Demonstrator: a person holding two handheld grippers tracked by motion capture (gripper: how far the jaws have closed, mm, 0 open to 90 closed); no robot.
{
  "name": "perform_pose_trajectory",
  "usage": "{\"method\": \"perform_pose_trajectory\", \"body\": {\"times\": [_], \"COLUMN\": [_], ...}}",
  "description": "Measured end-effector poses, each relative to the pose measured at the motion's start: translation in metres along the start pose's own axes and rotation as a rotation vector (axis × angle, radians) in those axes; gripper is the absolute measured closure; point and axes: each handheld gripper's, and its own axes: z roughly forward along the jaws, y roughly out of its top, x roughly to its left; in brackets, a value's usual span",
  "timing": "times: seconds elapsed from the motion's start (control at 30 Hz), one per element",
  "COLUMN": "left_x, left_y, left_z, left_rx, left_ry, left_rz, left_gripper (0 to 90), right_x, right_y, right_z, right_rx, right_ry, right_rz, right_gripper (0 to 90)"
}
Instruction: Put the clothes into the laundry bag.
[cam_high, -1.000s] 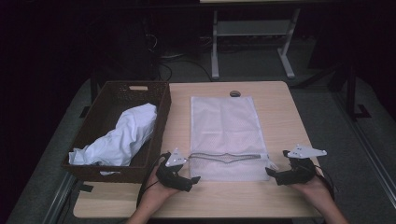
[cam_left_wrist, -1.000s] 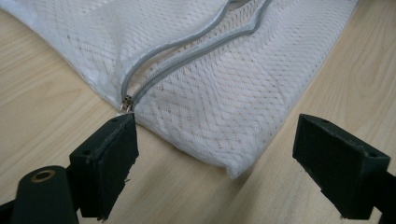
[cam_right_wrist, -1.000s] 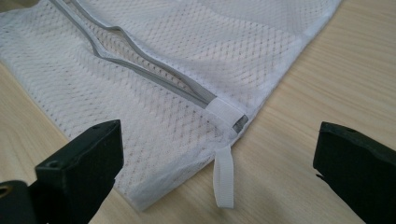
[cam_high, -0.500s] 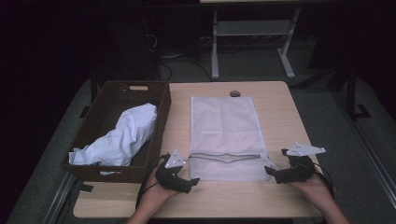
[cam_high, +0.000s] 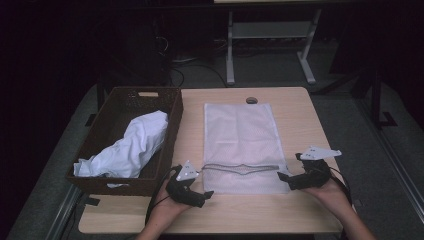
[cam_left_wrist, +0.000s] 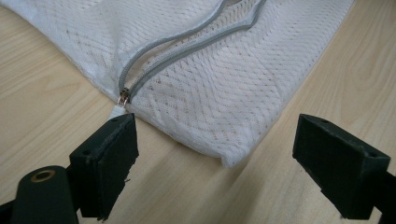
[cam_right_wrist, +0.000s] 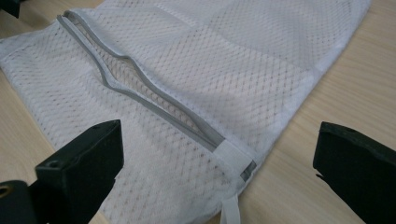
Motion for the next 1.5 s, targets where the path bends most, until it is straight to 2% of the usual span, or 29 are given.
{"method": "perform_pose_trajectory", "body": {"times": [0.13, 0.37, 0.67, 0.8, 0.93, 1.0, 1.07, 1.2, 1.27, 1.33, 1.5], "left_x": [0.0, 0.0, 0.0, 0.0, 0.0, -0.001, -0.001, 0.0, 0.0, 0.0, 0.0], "left_y": [0.0, 0.0, 0.0, 0.0, 0.0, 0.0, 0.0, 0.0, 0.0, 0.0, 0.0], "left_z": [0.0, 0.0, 0.0, 0.0, 0.0, 0.0, -0.001, -0.001, -0.001, 0.0, 0.0], "left_rx": [-0.004, 0.001, 0.001, -0.003, -0.007, -0.011, -0.011, -0.007, -0.007, -0.008, -0.007], "left_ry": [-0.001, 0.002, -0.002, -0.002, -0.005, -0.005, -0.007, -0.007, -0.009, -0.008, -0.009], "left_rz": [-0.004, -0.002, -0.002, -0.004, -0.009, -0.01, -0.01, -0.007, -0.01, -0.01, -0.013], "left_gripper": [13.8, 13.8, 13.8, 13.8, 13.7, 13.8, 13.8, 13.8, 13.8, 13.7, 13.8], "right_x": [0.001, 0.0, -0.003, -0.005, -0.006, -0.008, -0.009, -0.015, -0.019, -0.022, -0.032], "right_y": [0.003, 0.006, 0.017, 0.022, 0.028, 0.03, 0.031, 0.037, 0.039, 0.043, 0.051], "right_z": [0.004, 0.008, 0.014, 0.017, 0.022, 0.024, 0.026, 0.028, 0.029, 0.031, 0.034], "right_rx": [0.003, 0.006, -0.002, 0.02, 0.018, 0.026, 0.035, 0.033, 0.026, 0.041, 0.057], "right_ry": [0.0, 0.019, 0.026, 0.03, 0.04, 0.05, 0.041, 0.037, 0.038, 0.041, 0.061], "right_rz": [-0.013, -0.004, -0.025, -0.033, -0.039, -0.029, -0.036, -0.024, -0.009, 0.005, 0.038], "right_gripper": [1.3, 1.3, 1.3, 1.3, 1.3, 1.3, 1.3, 1.4, 5.0, 5.1, 13.4]}}
